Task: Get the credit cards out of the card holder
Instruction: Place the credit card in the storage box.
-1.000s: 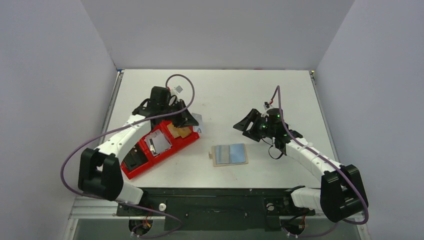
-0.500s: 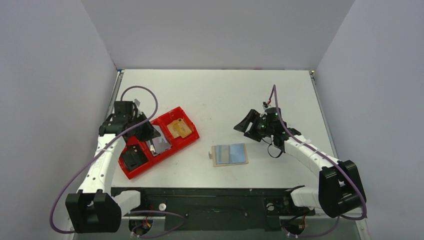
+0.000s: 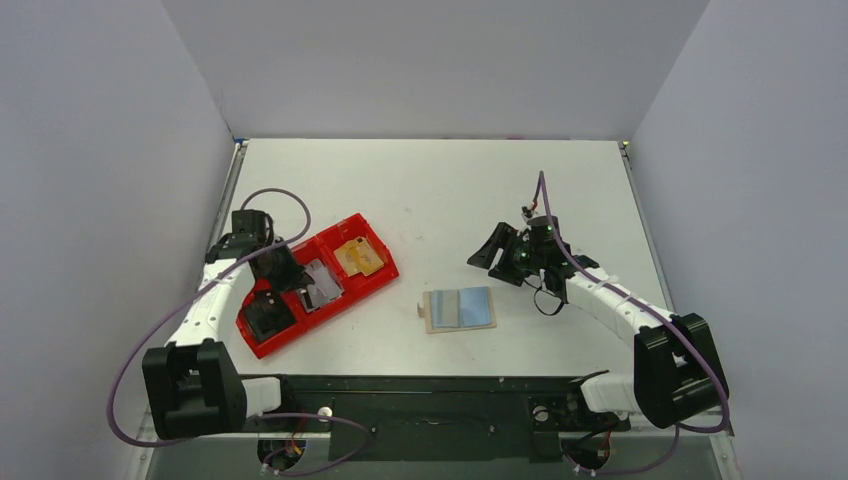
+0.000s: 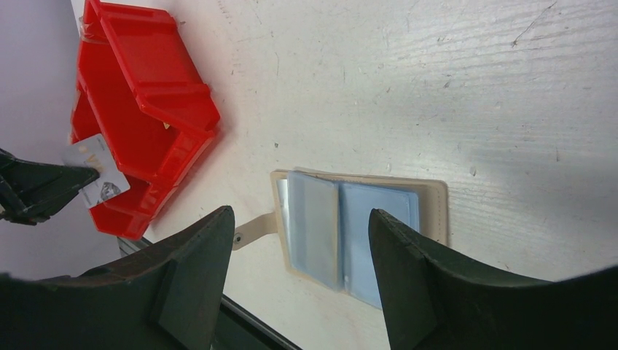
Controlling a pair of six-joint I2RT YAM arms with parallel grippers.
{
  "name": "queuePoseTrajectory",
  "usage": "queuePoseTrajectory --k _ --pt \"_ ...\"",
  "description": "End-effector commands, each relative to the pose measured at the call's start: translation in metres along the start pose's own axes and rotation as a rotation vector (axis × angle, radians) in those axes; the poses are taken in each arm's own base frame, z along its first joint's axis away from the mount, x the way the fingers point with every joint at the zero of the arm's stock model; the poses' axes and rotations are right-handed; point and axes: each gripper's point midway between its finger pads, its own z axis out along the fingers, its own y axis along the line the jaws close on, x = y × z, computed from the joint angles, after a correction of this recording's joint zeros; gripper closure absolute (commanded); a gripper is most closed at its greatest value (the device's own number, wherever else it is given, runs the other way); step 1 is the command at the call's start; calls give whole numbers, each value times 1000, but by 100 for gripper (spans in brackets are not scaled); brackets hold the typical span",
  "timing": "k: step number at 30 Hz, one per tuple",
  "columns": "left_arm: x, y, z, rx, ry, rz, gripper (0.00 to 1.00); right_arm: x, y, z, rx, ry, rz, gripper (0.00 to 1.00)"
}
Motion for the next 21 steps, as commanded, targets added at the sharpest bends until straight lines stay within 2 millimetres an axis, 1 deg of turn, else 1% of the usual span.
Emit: queuePoseTrajectory --k 1,3,6,8,9,10,11,13,14,18,21 --pt "-19 -17 16 87 -35 16 100 -17 20 -3 -44 -42 -49 36" --pt "-21 -19 21 103 -36 24 100 -17 20 -4 -44 -43 -51 36" --pt "-24 -15 27 80 -31 31 100 -17 21 -3 -48 -44 -51 36" --pt "-26 -13 29 61 -31 35 96 -17 21 -2 -47 -43 -49 36" --pt "-27 -12 29 56 -33 34 90 -18 22 -2 -50 -45 -50 36" --pt "-29 -10 29 39 -39 32 86 -19 22 -2 -50 -47 -49 36" --pt "-30 -9 29 30 -44 32 76 -19 23 -2 -51 -46 -50 36" --pt "-34 -6 24 5 -68 34 67 -19 24 -2 -53 -50 -51 36" --pt "-37 -2 22 -18 -82 37 65 -19 24 -2 -51 -51 -49 36" --pt "-48 1 7 -61 -152 48 59 -18 25 -2 -46 -49 -52 36" --pt "-59 0 -7 -77 -216 52 57 -15 27 -1 -43 -43 -57 36"
